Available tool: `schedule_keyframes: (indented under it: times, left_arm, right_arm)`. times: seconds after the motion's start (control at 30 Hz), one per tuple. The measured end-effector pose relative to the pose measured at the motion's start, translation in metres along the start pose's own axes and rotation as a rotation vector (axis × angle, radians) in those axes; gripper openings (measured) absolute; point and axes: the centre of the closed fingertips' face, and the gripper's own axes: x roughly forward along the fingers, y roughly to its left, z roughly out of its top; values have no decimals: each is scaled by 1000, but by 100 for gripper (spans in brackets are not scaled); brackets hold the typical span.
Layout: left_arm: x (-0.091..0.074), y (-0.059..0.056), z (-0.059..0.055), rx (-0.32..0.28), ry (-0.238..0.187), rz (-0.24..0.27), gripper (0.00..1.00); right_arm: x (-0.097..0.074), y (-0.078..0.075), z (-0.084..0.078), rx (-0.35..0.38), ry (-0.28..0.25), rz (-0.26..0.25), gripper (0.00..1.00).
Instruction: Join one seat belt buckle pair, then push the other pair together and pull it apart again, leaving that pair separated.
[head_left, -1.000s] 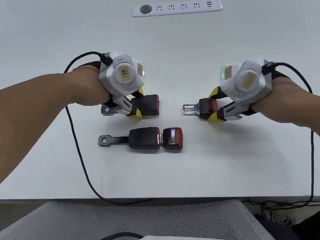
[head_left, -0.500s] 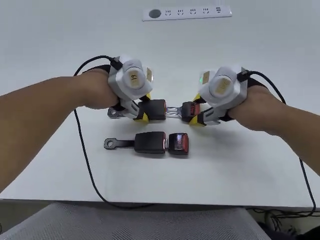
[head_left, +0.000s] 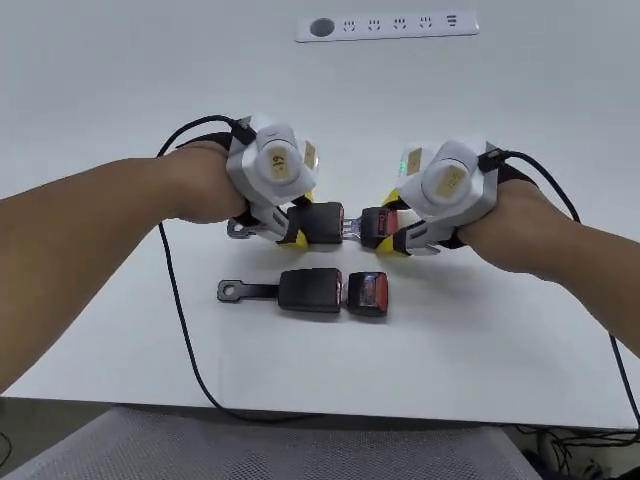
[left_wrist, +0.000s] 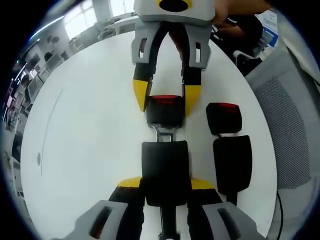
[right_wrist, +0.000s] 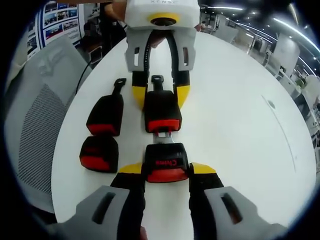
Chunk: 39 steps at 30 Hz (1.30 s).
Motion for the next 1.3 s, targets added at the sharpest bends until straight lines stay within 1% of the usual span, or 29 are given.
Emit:
schedule_keyframes:
  times: [0.17, 0.27, 0.37, 0.43, 0.5, 0.53, 0.63, 0.7, 0.8, 1.03, 1.13, 1.3]
  left_arm:
    - [2, 1, 0, 25, 4, -13, 33]
    - [2, 2, -1, 31, 8, -17, 32]
    - [3, 4, -4, 14, -18, -14, 32]
    - [3, 4, -4, 14, -21, -15, 32]
    - [4, 5, -4, 18, -16, -15, 32]
    - [4, 5, -4, 21, -10, -15, 32]
    - [5, 6, -4, 19, -7, -15, 32]
    - [5, 6, -6, 11, -12, -14, 32]
    - [6, 7, -7, 13, -8, -14, 32]
    - [3, 2, -2, 9, -1, -10, 32]
    - [2, 0, 1, 10, 1, -11, 32]
    - [3, 1, 0, 11, 10, -10, 32]
  right_arm:
    - [1, -1, 1, -7, -2, 9, 31]
    - [4, -1, 3, -7, 10, 6, 31]
    - [8, -1, 7, -7, 29, -3, 31]
    - [10, 0, 9, -2, 25, -5, 31]
    - [11, 2, 12, 3, 25, -6, 31]
    - [12, 1, 13, 6, 27, -4, 31]
    - [12, 1, 13, -1, 46, -8, 31]
    - [10, 2, 12, 0, 42, -9, 31]
    - [9, 3, 13, 2, 39, -7, 31]
    - [9, 3, 13, -2, 50, -16, 32]
    - [9, 1, 13, -2, 46, -15, 32]
    - [7, 3, 11, -8, 41, -9, 32]
